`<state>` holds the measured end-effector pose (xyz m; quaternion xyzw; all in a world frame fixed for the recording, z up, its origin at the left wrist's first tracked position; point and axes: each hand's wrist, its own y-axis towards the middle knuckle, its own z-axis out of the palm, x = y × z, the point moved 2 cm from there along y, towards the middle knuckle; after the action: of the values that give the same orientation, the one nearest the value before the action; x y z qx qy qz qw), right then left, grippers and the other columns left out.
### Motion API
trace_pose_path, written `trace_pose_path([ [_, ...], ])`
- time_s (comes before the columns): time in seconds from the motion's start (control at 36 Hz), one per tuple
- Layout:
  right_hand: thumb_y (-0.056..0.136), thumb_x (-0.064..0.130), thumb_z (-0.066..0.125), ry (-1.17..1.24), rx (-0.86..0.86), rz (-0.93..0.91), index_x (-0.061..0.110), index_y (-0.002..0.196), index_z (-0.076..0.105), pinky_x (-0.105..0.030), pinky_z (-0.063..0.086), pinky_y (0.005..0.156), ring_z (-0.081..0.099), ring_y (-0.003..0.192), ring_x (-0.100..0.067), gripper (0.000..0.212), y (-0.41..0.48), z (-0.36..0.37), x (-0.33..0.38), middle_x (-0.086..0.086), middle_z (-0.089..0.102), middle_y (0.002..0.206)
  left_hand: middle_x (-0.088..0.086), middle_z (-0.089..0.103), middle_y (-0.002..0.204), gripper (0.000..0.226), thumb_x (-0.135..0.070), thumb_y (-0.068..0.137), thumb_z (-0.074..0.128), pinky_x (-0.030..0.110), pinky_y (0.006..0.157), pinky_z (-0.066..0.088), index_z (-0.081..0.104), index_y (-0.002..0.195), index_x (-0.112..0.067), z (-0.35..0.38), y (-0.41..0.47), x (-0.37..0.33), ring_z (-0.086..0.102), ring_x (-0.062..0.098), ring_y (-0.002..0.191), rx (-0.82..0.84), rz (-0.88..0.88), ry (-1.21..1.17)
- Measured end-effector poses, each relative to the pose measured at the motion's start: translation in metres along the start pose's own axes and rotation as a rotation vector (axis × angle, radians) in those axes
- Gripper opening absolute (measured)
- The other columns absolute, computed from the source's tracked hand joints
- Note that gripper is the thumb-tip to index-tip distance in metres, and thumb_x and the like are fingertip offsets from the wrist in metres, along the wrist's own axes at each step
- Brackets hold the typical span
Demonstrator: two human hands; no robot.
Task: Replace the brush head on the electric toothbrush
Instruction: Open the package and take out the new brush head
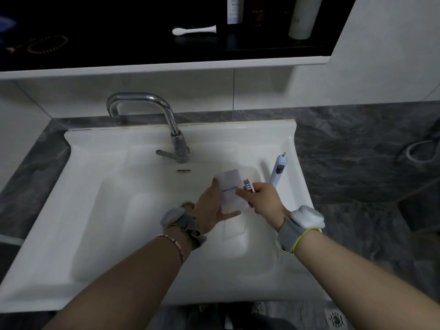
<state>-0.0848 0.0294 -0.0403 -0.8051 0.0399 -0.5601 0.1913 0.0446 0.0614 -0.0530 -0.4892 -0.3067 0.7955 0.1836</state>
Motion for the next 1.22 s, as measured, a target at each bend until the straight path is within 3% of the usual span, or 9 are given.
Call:
trace_pose_path([
  [0.11, 0.083, 0.026, 0.067, -0.162, -0.076, -0.012, 0.012, 0.055, 0.048, -0.019, 0.029, 0.046, 0.039, 0.048, -0.012, 0.036, -0.003, 0.002, -0.001, -0.004, 0.048, 0.053, 0.004, 0.062, 0.103, 0.02, -0.027, 0.099, 0.039, 0.031, 0.058, 0.06, 0.05, 0.109, -0.013, 0.01, -0.004, -0.001, 0.063, 0.017, 0.081, -0.002, 0.076, 0.132],
  [0.25, 0.078, 0.032, 0.071, -0.304, -0.167, -0.085, 0.01, 0.08, 0.058, -0.025, 0.037, 0.056, 0.052, 0.064, -0.019, 0.026, -0.01, -0.002, 0.005, -0.001, 0.055, 0.066, 0.019, 0.051, 0.135, 0.039, -0.017, 0.099, 0.041, 0.031, 0.056, 0.061, 0.037, 0.134, -0.003, 0.013, -0.004, 0.002, 0.061, 0.027, 0.097, -0.025, 0.09, 0.131],
  [0.42, 0.078, 0.037, 0.071, -0.28, -0.116, -0.042, 0.015, 0.095, 0.055, -0.021, 0.036, 0.055, 0.05, 0.073, -0.017, 0.032, -0.011, -0.006, 0.003, 0.005, 0.05, 0.073, 0.005, 0.061, 0.096, 0.023, -0.014, 0.099, 0.039, 0.029, 0.053, 0.059, 0.053, 0.116, -0.006, 0.01, -0.007, -0.002, 0.062, 0.019, 0.08, -0.013, 0.094, 0.025],
  [0.5, 0.084, 0.04, 0.061, -0.187, -0.014, 0.044, 0.014, 0.09, 0.056, -0.021, 0.042, 0.058, 0.056, 0.064, -0.009, 0.028, -0.011, -0.005, -0.002, 0.007, 0.063, 0.068, 0.005, 0.06, 0.093, 0.016, -0.016, 0.099, 0.041, 0.029, 0.054, 0.06, 0.056, 0.099, -0.011, 0.004, -0.006, -0.009, 0.061, 0.02, 0.08, -0.033, 0.051, -0.118],
  [0.61, 0.089, 0.025, 0.059, 0.019, 0.14, 0.098, 0.016, 0.078, 0.052, -0.014, 0.032, 0.035, 0.045, 0.036, -0.001, 0.016, -0.015, -0.006, -0.004, 0.002, 0.065, 0.055, 0.011, 0.054, 0.119, 0.023, -0.015, 0.098, 0.04, 0.037, 0.065, 0.059, 0.05, 0.119, -0.009, -0.011, 0.002, -0.009, 0.057, 0.02, 0.08, -0.091, 0.016, -0.069],
  [0.75, 0.093, 0.009, 0.046, 0.481, 0.2, 0.26, 0.016, 0.083, 0.052, -0.012, 0.019, 0.033, 0.044, 0.041, -0.007, 0.013, -0.012, -0.008, 0.001, -0.004, 0.071, 0.061, 0.014, 0.051, 0.13, 0.046, -0.041, 0.098, 0.036, 0.037, 0.057, 0.058, 0.047, 0.129, -0.009, -0.016, -0.002, -0.004, 0.057, 0.027, 0.084, -0.057, -0.081, -0.108],
  [0.89, 0.084, 0.013, 0.066, 0.143, 0.116, 0.144, 0.012, 0.097, 0.056, -0.013, 0.03, 0.038, 0.044, 0.054, -0.01, 0.017, -0.009, -0.007, 0.0, 0.0, 0.051, 0.065, 0.007, 0.06, 0.11, 0.076, -0.073, 0.084, 0.012, 0.044, 0.081, 0.046, 0.054, 0.118, -0.02, -0.009, -0.005, 0.001, 0.058, 0.03, 0.095, 0.151, -0.184, -0.055],
  [1.0, 0.079, 0.022, 0.073, -0.008, -0.078, 0.097, 0.015, 0.09, 0.053, -0.017, 0.034, 0.051, 0.043, 0.055, -0.006, 0.024, -0.004, -0.008, -0.01, 0.006, 0.046, 0.064, 0.003, 0.064, 0.099, 0.052, -0.063, 0.089, 0.028, 0.046, 0.082, 0.048, 0.06, 0.098, -0.023, 0.005, -0.011, 0.006, 0.061, 0.025, 0.089, 0.172, -0.22, 0.109],
  [1.22, 0.082, 0.015, 0.071, 0.085, -0.003, 0.167, 0.016, 0.054, 0.05, -0.008, 0.027, 0.03, 0.036, 0.041, -0.008, 0.035, -0.003, -0.023, -0.029, 0.002, 0.042, 0.048, 0.003, 0.067, 0.088, 0.023, -0.031, 0.099, 0.038, 0.037, 0.062, 0.058, 0.055, 0.092, -0.018, 0.014, 0.0, 0.021, 0.071, 0.016, 0.063, 0.142, -0.141, 0.288],
])
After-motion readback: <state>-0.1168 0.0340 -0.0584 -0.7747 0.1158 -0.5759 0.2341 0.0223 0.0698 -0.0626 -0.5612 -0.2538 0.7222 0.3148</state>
